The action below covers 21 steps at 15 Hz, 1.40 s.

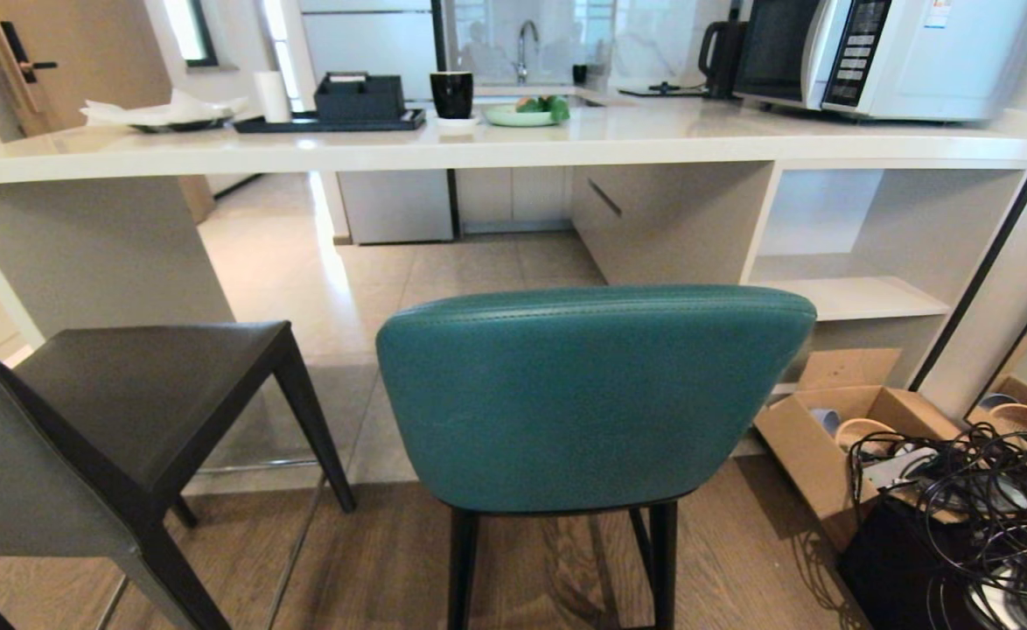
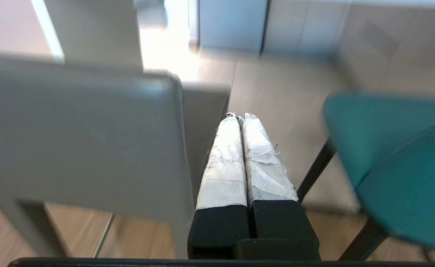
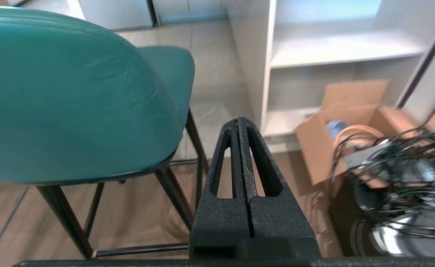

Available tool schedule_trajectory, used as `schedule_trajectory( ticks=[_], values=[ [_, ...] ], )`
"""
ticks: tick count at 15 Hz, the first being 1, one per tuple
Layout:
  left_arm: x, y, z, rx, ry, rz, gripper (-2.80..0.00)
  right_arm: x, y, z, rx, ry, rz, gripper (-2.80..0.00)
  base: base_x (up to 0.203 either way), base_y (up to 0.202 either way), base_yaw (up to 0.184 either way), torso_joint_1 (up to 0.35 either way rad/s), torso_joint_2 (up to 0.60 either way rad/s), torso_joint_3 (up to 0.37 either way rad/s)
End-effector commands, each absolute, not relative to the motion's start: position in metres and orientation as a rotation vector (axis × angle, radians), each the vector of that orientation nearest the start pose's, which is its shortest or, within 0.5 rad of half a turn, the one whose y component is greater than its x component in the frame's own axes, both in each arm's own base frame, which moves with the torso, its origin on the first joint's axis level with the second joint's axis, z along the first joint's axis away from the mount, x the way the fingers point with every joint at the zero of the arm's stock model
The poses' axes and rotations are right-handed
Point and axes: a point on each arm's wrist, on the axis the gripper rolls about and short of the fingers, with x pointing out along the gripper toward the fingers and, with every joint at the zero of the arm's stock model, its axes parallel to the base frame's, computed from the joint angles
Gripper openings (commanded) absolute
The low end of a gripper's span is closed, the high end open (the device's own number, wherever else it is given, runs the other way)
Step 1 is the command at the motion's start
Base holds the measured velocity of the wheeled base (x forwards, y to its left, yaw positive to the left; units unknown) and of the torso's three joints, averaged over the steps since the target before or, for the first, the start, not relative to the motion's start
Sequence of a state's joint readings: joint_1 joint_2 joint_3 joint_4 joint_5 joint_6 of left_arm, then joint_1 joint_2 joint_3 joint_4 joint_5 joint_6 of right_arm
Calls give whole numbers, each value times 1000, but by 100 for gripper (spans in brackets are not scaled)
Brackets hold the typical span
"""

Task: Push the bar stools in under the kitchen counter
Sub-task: Push the gray chair back under the dining table

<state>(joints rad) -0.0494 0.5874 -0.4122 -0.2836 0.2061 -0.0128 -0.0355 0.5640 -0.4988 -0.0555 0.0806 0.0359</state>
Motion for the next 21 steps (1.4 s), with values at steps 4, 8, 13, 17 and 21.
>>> schedule_trajectory(
  ticks=[4, 8, 13, 17, 21],
  values=[
    [-50, 2, 210, -19, -203, 96, -280, -46, 3, 207, -9, -89, 46, -280, 0, 0, 0, 0, 0, 0],
    [-83, 0, 169, -4, -162, 24, -280, -64, 3, 185, -43, -115, 71, -280, 0, 0, 0, 0, 0, 0],
    [-54, -1, 125, 0, 1, -67, -280, -52, 4, 126, -73, -34, 137, -280, 0, 0, 0, 0, 0, 0],
    [-28, -1, 87, 20, -13, -65, -280, -29, 4, 90, -130, -32, 132, -280, 0, 0, 0, 0, 0, 0],
    [-23, -1, 81, 92, -46, -33, -280, -23, 0, 77, -108, -23, 2, -280, 0, 0, 0, 0, 0, 0]
  ],
)
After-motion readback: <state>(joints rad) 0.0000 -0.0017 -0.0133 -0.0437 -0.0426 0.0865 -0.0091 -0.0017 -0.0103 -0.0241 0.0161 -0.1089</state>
